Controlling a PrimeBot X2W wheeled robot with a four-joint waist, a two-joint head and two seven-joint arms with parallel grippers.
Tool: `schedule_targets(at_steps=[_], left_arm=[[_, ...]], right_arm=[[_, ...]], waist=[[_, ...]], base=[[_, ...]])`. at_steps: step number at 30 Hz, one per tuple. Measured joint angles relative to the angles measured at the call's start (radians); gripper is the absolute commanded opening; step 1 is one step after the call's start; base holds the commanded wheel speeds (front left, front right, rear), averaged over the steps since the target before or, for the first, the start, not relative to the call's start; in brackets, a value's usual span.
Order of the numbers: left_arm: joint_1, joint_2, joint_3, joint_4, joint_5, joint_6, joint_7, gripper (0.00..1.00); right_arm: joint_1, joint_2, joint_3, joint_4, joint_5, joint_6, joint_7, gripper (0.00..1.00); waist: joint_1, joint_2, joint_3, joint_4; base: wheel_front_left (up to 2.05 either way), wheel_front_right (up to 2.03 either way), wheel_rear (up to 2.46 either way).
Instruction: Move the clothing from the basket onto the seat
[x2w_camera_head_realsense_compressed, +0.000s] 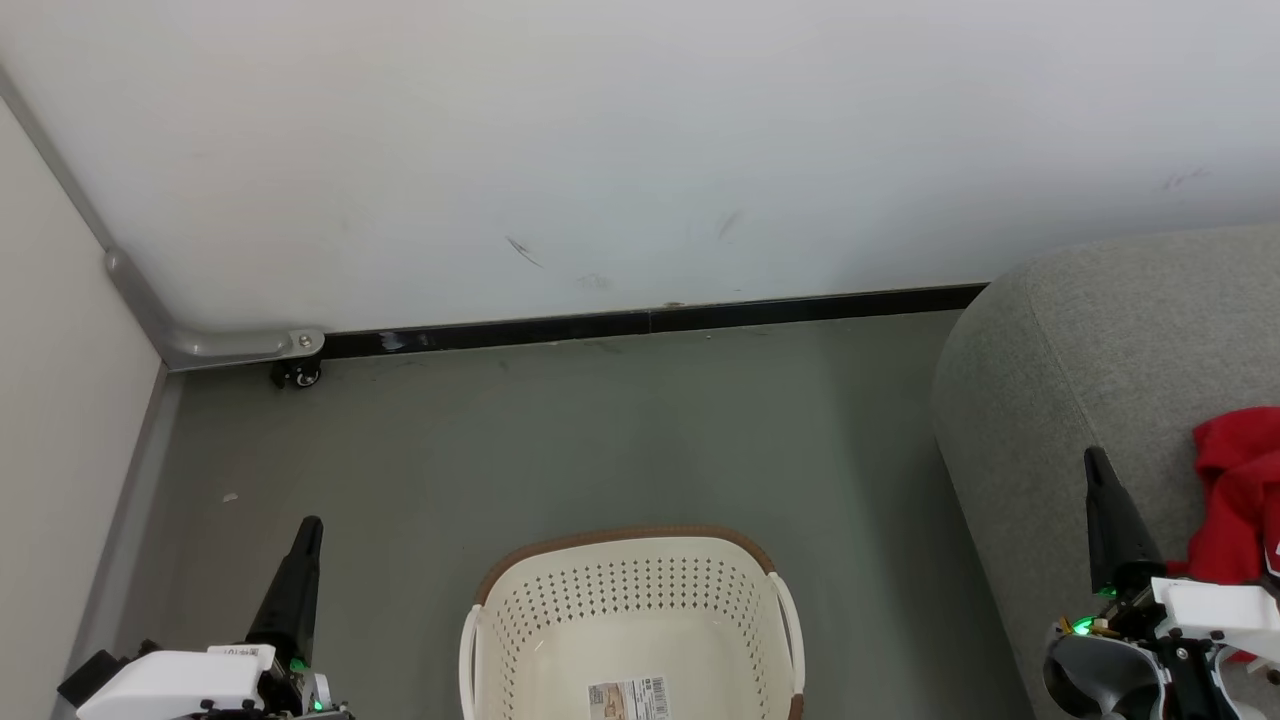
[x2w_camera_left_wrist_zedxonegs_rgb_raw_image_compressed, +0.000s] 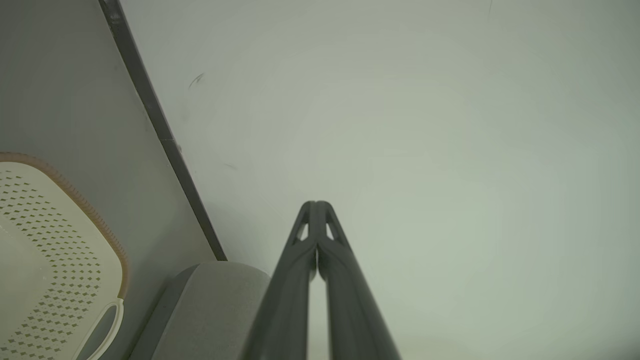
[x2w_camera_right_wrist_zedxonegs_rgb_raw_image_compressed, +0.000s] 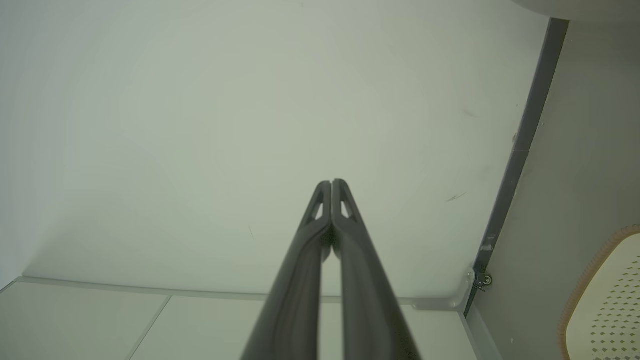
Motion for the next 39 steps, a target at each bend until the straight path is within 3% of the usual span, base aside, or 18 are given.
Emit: schedule_targets(at_steps=[39], left_arm=[[0.000, 0.000, 0.001, 0.004, 0.000, -0.007, 0.000, 0.00]], right_arm=[[0.000, 0.002, -0.004, 0.001, -0.002, 0.000, 0.006, 0.00]], waist=[[-0.0001, 0.0000, 0.000, 0.000]], base=[[0.00, 0.00, 0.00]])
